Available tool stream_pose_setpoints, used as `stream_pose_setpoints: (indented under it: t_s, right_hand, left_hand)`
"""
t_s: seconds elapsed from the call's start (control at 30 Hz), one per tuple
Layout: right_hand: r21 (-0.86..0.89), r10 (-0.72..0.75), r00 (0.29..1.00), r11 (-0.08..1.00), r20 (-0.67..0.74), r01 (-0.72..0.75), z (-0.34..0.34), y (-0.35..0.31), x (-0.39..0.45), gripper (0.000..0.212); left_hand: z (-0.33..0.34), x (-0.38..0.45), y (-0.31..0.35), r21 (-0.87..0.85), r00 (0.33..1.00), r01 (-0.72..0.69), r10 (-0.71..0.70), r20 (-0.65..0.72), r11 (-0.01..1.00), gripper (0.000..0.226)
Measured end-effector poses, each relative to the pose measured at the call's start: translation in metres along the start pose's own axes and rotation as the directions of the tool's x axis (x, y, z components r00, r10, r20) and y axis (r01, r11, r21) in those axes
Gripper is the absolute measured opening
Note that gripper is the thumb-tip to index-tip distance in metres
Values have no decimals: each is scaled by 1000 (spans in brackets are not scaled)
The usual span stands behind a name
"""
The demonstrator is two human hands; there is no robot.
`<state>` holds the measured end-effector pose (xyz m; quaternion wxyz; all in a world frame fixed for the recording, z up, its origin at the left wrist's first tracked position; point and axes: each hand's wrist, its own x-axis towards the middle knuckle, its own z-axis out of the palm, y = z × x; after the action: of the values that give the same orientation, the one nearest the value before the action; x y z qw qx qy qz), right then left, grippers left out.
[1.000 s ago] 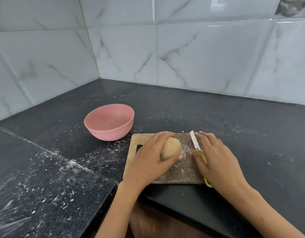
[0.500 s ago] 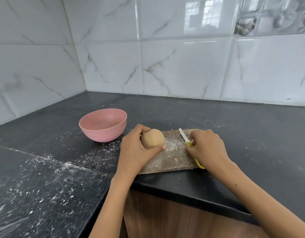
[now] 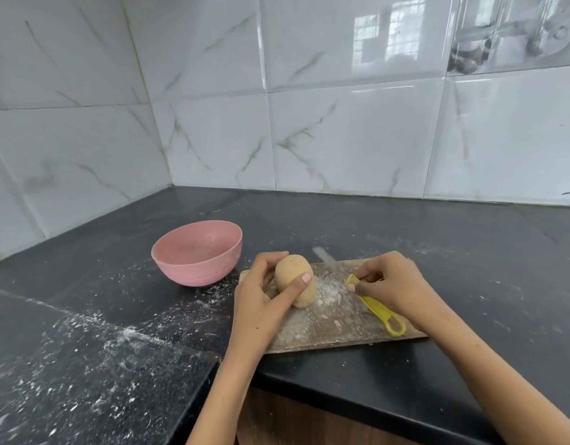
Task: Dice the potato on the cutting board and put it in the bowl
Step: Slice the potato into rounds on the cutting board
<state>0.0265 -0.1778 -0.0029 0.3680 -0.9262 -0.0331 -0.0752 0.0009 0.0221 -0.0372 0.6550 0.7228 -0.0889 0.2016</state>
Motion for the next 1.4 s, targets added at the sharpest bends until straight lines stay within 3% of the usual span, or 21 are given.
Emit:
stream_pose_setpoints:
  t_s: [0.07, 0.13, 0.23, 0.3, 0.47, 0.73, 0.9, 1.03, 1.2, 1.4]
  right_hand:
    - [242, 50, 994, 967, 102, -73, 0, -3, -2, 8]
    - [468, 95, 968, 861, 233, -197, 0, -11, -7, 10]
    - [549, 103, 945, 792, 311, -267, 0, -20, -14, 13]
    - [504, 81, 944, 829, 321, -242, 3, -22, -16, 15]
    - [480, 9, 942, 859, 335, -179, 9, -28, -20, 19]
    - [422, -77, 942, 904, 326, -72, -1, -32, -31, 22]
    - [233, -103, 977, 971, 187, 58, -2, -40, -30, 27]
    - [92, -113, 979, 991, 168, 99, -1, -45, -30, 30]
    - [-25, -100, 985, 994, 138, 105, 2, -49, -34, 33]
    - [-166, -121, 989, 977, 88, 134, 2, -56, -38, 33]
  left_hand:
    - [-2, -1, -1, -9, 999, 1, -1, -37, 1000, 35]
    - [-4, -1, -2, -27, 999, 11, -13, -47, 1000, 38]
    - [-6, -1, -4, -46, 999, 24, -26, -35, 999, 31]
    - [-7, -2, -5, -34, 999, 18, -20, -41, 999, 33]
    - [-7, 2, -3, 45, 1000, 7, -7, 4, 999, 65]
    - [8, 3, 7, 36, 999, 23, -23, -22, 999, 70]
    - [10, 2, 6, -51, 997, 75, -76, -23, 996, 79]
    - [11, 1, 10, -70, 993, 114, -116, -25, 991, 84]
    - [14, 0, 9, -83, 981, 149, -158, -114, 985, 63]
    - [14, 1, 7, -138, 974, 168, -187, -130, 976, 55]
